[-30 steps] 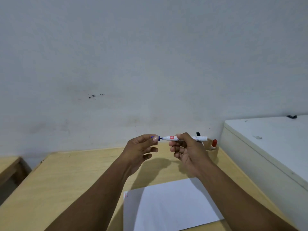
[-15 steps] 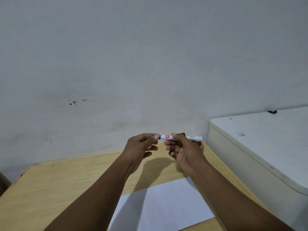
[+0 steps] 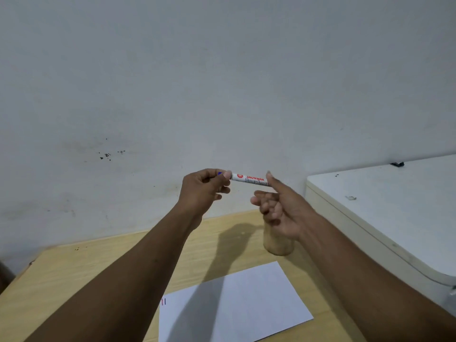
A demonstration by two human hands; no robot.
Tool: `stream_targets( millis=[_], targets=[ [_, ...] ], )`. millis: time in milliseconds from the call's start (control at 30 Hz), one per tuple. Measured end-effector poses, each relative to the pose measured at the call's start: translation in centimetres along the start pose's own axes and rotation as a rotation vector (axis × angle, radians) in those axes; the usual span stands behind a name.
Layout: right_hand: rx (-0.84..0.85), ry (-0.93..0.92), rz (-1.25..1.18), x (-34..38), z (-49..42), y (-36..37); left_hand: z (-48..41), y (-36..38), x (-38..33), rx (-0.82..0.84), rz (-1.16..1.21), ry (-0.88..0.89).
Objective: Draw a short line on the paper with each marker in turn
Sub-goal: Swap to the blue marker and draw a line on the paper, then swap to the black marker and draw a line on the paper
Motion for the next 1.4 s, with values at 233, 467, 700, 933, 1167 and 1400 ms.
stream_targets(
  millis=[233,467,700,933,1167,1400],
  targets=[
    [-0.217,-0.332,0.628,7.3,0.3,-6.2,-1.0,3.2,-2.0,-0.014,-0.263,0.100],
    [-0.142,-0.503,1.084,6.1,-1.3,-6.8,-2.0,8.9,0.0,0.017,-0.679,0.197],
    [-0.172,-0.437,1.007,3.6,-2.3,-8.2,-2.1,10.8,1.8,0.089,-0.841,0.180],
    [-0.226,-0.486,0.927,3.6,-2.5,-8.5,-3.6,10.2,4.2,0.118,-1.019,0.134],
    [-0.037,-0.462,0.827,4.1,-0.3,-4.7,-2.7,8.2,0.7,-0.045,-0.883,0.240],
    [0.230,-0.036,0.359,-2.4,2.1,3.0,0.3,0.1,-3.9,-0.037,-0.505,0.111]
  ],
)
Point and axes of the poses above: each hand's wrist, its own z-axis away from the middle knuckle, its own y-axis out of the palm, x = y × z, the point moved 6 cm from there along -z, towards the middle knuckle, and after that the axes turned 15 degrees about -y, right-handed, at the moved point
